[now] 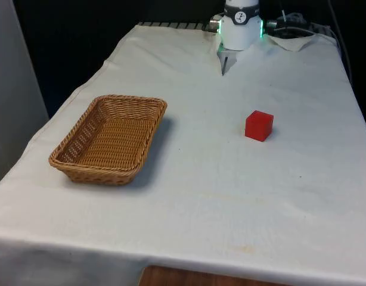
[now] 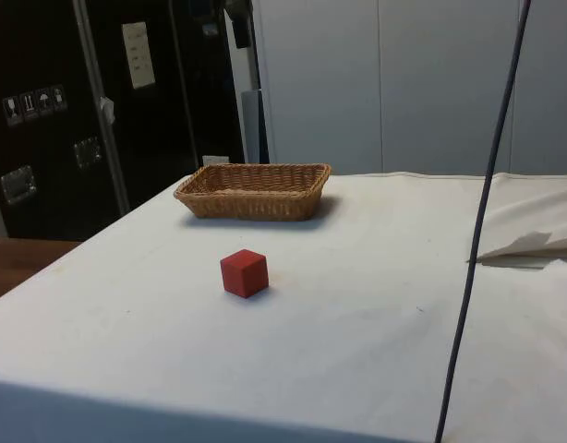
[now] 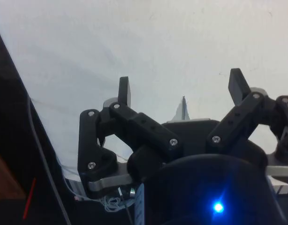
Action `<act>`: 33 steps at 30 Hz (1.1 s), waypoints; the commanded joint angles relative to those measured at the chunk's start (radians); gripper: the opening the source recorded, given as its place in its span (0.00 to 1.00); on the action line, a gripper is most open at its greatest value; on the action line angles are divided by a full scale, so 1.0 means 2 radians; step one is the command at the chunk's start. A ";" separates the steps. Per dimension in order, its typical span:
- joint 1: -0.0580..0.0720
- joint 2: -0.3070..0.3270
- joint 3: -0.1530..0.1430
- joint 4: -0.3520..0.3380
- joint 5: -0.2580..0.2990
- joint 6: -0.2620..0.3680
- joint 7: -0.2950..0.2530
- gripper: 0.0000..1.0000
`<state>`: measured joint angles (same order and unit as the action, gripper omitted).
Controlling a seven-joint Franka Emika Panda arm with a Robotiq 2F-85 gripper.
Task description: Pick up the cube and place it into the basket.
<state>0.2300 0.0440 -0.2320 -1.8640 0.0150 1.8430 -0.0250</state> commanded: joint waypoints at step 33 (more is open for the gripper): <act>0.001 0.002 0.021 0.002 -0.043 -0.003 0.081 1.00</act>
<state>0.2300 0.0470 -0.1900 -1.8640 -0.0630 1.8430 0.1250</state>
